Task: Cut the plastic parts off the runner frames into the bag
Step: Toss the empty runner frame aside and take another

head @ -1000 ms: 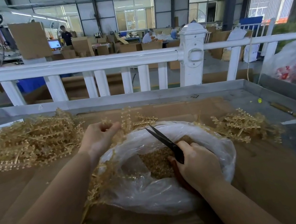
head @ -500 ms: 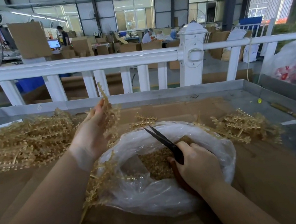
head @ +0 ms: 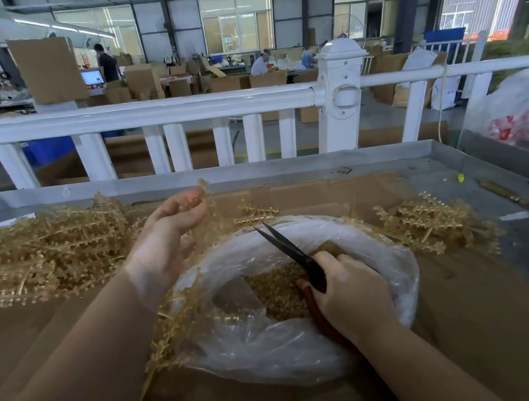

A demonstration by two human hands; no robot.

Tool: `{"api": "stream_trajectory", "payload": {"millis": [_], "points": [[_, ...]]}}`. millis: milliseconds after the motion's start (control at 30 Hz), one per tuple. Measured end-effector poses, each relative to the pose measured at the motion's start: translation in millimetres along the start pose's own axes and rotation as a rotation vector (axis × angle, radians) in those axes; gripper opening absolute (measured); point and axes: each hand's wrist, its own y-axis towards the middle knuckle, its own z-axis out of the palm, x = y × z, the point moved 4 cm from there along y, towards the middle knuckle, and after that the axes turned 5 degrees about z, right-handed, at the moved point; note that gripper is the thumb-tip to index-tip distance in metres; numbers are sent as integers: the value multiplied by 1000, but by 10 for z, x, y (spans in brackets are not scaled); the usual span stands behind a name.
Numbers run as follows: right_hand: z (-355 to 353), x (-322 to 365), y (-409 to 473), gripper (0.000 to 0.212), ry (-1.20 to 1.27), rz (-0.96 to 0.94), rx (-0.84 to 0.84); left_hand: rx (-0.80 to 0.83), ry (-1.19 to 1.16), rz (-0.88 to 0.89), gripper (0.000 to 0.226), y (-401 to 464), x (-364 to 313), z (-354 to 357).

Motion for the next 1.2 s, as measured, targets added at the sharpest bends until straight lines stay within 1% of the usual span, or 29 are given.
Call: {"api": "stream_trajectory", "payload": {"millis": [33, 100, 167, 300, 367, 500, 600, 633, 667, 767, 833, 933, 1033, 1100, 1167, 1200], "points": [[-3, 1, 2, 31, 5, 2, -2, -29, 49, -6, 19, 7, 8, -18], [-15, 5, 4, 31, 17, 9, -8, -157, 108, 21, 13, 30, 31, -84], [-18, 10, 2, 31, 15, 8, -10, -232, 70, 45, 21, 17, 31, -127], [-20, 11, -2, 30, 19, -2, -19, -163, -347, 70, 29, 31, -16, -113], [-26, 12, -3, 29, 22, -3, -21, -157, -400, 8, 26, 46, -4, -88], [-20, 12, -9, 30, 19, -4, -19, -45, -463, -86, 28, 32, 63, -18], [-10, 6, -9, 32, 16, -1, -10, 63, -394, -136, 16, 4, 62, -5], [-8, 5, -10, 33, 16, 0, -7, 64, -346, -148, 13, 1, 69, -4], [-7, 5, -10, 34, 15, 1, -3, 24, -305, -161, 13, 6, 86, -9], [-9, 10, -10, 34, 18, -1, 1, -205, -282, -196, 8, 16, 136, -56], [-10, 13, -14, 34, 22, -2, 0, -248, -329, -209, 10, 17, 156, -75], [-8, 11, -17, 34, 25, -3, -8, -201, -405, -200, 19, 6, 153, -65], [9, 7, -11, 34, 12, 4, -5, -93, -408, -162, 28, -16, 104, -36], [17, 5, -6, 33, 12, 10, -16, -24, -396, -191, 26, -33, 92, -16], [21, 3, -5, 32, 13, 10, -24, -14, -269, -250, 17, -43, 109, -7], [21, 4, -3, 32, 14, 10, -25, -56, -181, -257, 16, -41, 115, -25]]}}
